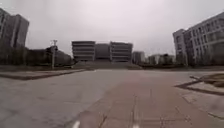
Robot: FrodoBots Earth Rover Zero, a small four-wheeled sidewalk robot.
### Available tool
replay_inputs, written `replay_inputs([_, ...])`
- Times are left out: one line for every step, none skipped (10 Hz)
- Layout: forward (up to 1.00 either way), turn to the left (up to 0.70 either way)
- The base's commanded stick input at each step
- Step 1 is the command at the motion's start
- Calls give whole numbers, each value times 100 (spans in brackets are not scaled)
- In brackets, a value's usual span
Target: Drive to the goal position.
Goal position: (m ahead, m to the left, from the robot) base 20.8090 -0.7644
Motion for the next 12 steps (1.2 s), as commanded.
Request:
replay_inputs([70,0])
replay_inputs([70,0])
replay_inputs([70,0])
replay_inputs([70,0])
replay_inputs([70,0])
replay_inputs([70,0])
replay_inputs([70,0])
replay_inputs([70,0])
replay_inputs([70,0])
replay_inputs([70,0])
replay_inputs([70,0])
replay_inputs([70,0])
